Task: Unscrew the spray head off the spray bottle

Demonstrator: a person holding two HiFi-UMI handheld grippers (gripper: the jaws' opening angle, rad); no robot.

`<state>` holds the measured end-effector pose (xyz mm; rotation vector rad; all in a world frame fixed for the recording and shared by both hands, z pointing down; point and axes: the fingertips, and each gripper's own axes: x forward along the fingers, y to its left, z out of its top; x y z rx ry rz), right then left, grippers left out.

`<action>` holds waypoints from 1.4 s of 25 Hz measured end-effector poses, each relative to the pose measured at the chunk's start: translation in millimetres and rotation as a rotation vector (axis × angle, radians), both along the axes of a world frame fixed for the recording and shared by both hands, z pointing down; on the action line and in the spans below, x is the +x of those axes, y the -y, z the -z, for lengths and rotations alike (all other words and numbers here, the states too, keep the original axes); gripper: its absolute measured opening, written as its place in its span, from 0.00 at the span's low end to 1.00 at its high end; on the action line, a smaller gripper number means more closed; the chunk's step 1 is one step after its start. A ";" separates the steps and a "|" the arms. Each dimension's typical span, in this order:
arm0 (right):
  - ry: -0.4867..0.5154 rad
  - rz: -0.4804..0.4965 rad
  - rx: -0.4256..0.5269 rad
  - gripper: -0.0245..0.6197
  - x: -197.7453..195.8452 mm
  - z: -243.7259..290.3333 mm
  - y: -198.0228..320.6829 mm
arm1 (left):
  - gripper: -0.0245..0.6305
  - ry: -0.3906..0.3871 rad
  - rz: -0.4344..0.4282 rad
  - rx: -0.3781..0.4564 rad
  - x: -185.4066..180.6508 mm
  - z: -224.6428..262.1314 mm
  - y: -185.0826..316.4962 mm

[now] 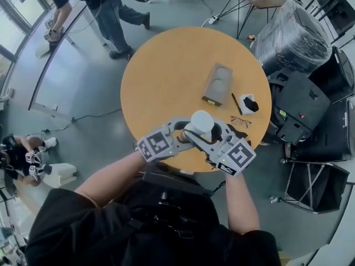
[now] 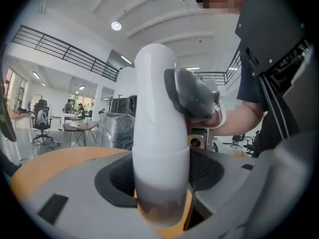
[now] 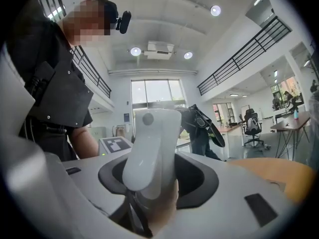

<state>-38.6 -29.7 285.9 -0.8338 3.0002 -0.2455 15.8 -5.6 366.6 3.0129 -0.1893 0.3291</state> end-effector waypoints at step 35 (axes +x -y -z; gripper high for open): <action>-0.113 -0.513 -0.171 0.47 32.1 -13.7 62.7 | 0.50 0.046 0.401 0.075 12.5 14.9 79.8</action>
